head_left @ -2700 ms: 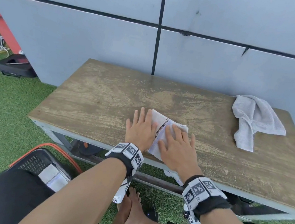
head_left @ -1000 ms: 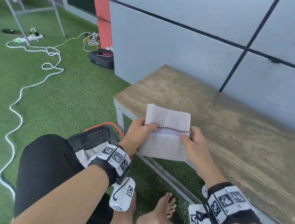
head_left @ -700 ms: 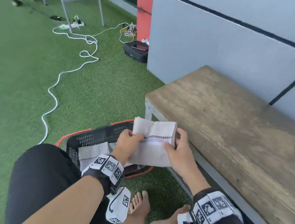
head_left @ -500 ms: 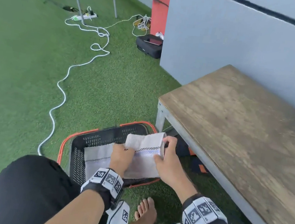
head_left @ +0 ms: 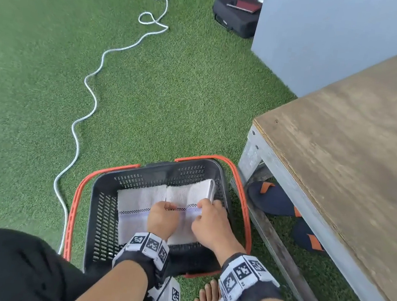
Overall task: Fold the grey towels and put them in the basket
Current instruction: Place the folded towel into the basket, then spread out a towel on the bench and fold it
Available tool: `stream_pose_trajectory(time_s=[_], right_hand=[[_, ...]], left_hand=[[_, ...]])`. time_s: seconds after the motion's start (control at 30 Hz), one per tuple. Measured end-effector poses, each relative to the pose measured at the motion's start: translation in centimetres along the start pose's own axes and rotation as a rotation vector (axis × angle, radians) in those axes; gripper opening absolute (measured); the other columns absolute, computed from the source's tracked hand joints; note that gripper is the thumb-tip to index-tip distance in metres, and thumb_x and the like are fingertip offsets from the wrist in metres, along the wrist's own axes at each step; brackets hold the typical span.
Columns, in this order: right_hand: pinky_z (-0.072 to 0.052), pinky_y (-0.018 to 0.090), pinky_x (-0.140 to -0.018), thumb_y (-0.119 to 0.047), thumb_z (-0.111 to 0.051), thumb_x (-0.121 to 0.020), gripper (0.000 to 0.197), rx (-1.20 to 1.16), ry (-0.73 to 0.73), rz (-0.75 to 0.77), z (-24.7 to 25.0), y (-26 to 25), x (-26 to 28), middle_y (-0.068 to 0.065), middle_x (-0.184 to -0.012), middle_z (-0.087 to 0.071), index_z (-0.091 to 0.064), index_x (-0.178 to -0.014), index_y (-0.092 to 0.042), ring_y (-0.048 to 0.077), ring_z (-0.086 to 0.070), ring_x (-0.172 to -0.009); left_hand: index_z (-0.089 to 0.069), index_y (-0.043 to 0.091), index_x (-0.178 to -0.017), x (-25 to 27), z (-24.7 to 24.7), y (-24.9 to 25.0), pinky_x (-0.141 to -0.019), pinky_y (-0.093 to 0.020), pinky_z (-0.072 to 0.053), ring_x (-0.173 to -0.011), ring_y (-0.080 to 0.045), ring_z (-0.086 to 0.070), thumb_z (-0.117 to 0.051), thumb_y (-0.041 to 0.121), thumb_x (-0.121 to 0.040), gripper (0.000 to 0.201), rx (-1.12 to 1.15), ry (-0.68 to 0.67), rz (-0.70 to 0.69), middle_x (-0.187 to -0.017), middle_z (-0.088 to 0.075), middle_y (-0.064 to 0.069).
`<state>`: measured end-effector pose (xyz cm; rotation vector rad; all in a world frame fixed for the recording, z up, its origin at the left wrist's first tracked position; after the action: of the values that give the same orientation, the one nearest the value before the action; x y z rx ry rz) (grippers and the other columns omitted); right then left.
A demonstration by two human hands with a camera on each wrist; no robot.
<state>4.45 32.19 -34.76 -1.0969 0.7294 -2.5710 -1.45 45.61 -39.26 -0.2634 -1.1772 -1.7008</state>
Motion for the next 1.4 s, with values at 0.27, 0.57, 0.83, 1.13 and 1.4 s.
stream_pose_trajectory(time_s=[0.27, 0.57, 0.83, 1.13, 1.4], right_hand=[[-0.039, 0.044, -0.109, -0.007, -0.042, -0.095, 0.052, -0.062, -0.027, -0.03, -0.8, 0.9, -3.0, 0.009, -0.165, -0.013, -0.037, -0.147, -0.006, 0.032, -0.042, -0.139], [-0.032, 0.041, -0.115, -0.01, -0.038, -0.1, 0.061, -0.081, -0.048, -0.004, -0.9, 1.3, -2.5, 0.005, -0.169, 0.002, -0.019, -0.158, -0.012, 0.028, -0.028, -0.15], [-0.038, 0.032, -0.106, -0.015, -0.043, -0.1, 0.043, -0.214, 0.108, 0.127, 3.6, 0.8, 3.1, 0.003, -0.146, -0.044, -0.044, -0.144, -0.017, 0.021, -0.049, -0.131], [-0.053, 0.036, -0.089, -0.007, -0.046, -0.099, 0.027, -0.482, 0.462, 0.259, 14.1, 1.1, 17.4, -0.009, -0.1, -0.07, -0.065, -0.108, -0.024, 0.01, -0.066, -0.093], [-0.046, 0.01, -0.066, -0.006, -0.045, -0.104, 0.026, -0.571, 0.773, 0.185, 20.4, 7.5, 30.8, -0.005, -0.095, -0.069, -0.065, -0.103, -0.023, -0.003, -0.064, -0.075]], left_hand=[[-0.064, 0.01, -0.121, -2.8, -1.1, -0.6, -0.057, -0.024, -0.044, -0.072, -0.015, -0.06, -0.058, 0.004, -0.089, 0.033, -0.012, -0.018, 0.004, -0.098, -0.068, -0.007], [-0.06, 0.008, -0.129, -3.3, -1.5, -0.6, -0.083, -0.031, -0.051, -0.101, -0.024, -0.06, -0.058, 0.014, -0.093, 0.037, -0.107, -0.041, 0.025, -0.113, -0.065, -0.008], [-0.059, 0.013, -0.113, 2.2, -0.9, 6.3, -0.062, -0.027, -0.047, -0.073, -0.012, -0.058, -0.053, 0.012, -0.093, 0.02, 0.074, 0.078, -0.224, -0.107, -0.064, -0.008], [-0.06, 0.015, -0.096, 17.9, -2.1, 17.1, -0.077, -0.026, -0.048, -0.083, -0.015, -0.061, -0.054, 0.008, -0.083, 0.017, 0.302, 0.032, -0.861, -0.093, -0.064, -0.001], [-0.059, 0.024, -0.091, 31.5, -7.3, 21.0, -0.071, -0.029, -0.047, -0.075, -0.014, -0.053, -0.055, 0.018, -0.084, 0.01, 0.222, -0.322, -1.19, -0.087, -0.061, 0.004]])
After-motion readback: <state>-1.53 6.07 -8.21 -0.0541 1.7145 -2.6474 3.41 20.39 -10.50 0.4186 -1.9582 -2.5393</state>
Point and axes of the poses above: each hand's wrist, its own x-axis away from the middle knuckle, its own z-axis out of the back of the hand, y = z × x, the point moved 5 cm from there along -x, towards the middle knuckle
